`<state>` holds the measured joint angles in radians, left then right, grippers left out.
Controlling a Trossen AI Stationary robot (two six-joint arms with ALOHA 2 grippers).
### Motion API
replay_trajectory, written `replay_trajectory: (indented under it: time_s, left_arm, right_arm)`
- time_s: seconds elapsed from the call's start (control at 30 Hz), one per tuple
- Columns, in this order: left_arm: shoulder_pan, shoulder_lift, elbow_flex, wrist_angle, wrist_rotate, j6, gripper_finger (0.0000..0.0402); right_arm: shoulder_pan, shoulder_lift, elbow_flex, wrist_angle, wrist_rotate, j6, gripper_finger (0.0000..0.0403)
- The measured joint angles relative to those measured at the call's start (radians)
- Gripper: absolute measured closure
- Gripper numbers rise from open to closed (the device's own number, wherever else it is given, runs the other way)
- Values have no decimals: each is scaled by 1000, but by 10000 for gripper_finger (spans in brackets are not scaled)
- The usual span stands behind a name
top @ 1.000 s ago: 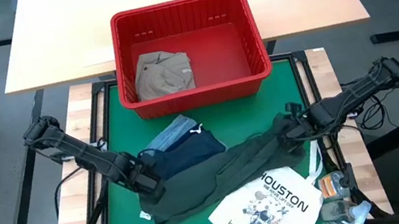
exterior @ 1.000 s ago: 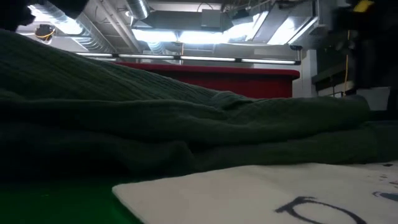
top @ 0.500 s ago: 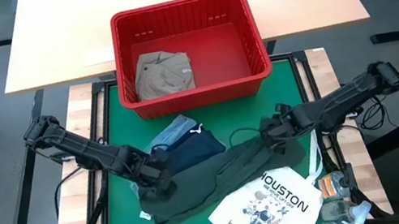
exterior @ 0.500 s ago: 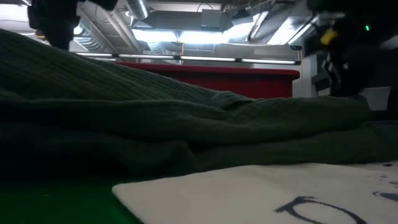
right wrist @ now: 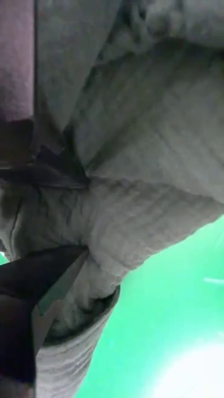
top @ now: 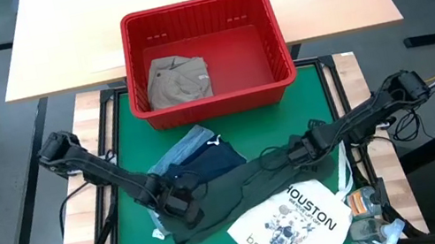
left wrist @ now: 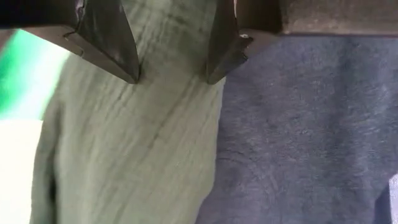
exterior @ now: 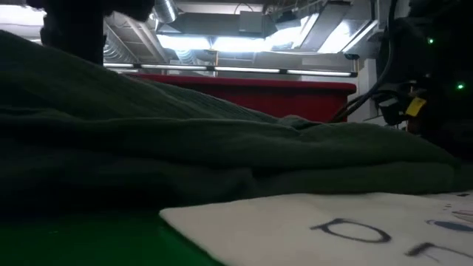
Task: Fold Laundry from Bin
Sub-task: Fold the dark green polo shirt
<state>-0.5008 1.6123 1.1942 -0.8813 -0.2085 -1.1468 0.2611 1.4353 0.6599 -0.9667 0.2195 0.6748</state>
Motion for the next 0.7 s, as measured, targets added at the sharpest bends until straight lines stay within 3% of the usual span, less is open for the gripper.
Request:
replay_trajectory:
  time_s: [0.37, 0.7]
  left_arm:
    - [52, 34, 0, -227, -76, -3, 219]
    - [84, -23, 0, -244, 98, 6, 219]
  right_arm:
    - [0, 1, -4, -1, -1, 9, 237]
    - [0, 2, -5, -1, -2, 9, 237]
